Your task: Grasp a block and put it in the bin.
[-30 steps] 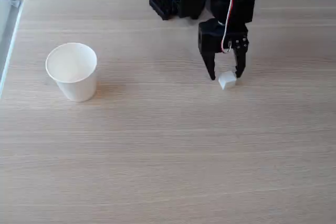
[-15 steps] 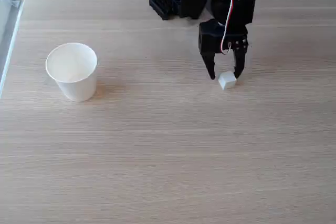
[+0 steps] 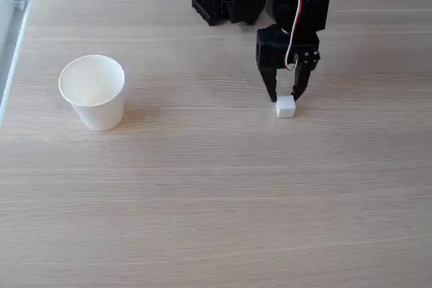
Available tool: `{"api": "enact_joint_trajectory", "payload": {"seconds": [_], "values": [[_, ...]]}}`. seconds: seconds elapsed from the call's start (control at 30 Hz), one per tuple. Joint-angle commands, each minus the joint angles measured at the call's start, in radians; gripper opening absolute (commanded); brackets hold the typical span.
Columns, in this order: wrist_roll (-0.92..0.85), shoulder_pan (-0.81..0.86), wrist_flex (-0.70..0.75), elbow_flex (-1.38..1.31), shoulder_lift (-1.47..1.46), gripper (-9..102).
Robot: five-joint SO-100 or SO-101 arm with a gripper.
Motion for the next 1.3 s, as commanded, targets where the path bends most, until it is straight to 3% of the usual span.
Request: {"api": "enact_joint_trajectory", "payload": {"seconds": [0.0,0.73,1.27], "values": [[-0.002,0.014,-0.011,-0.014,-0.002,1],[-0.222,0.239,-0.008,-0.118,0.213,0],[-0.523,0.798,-0.014,-0.175,0.403,0]]}}
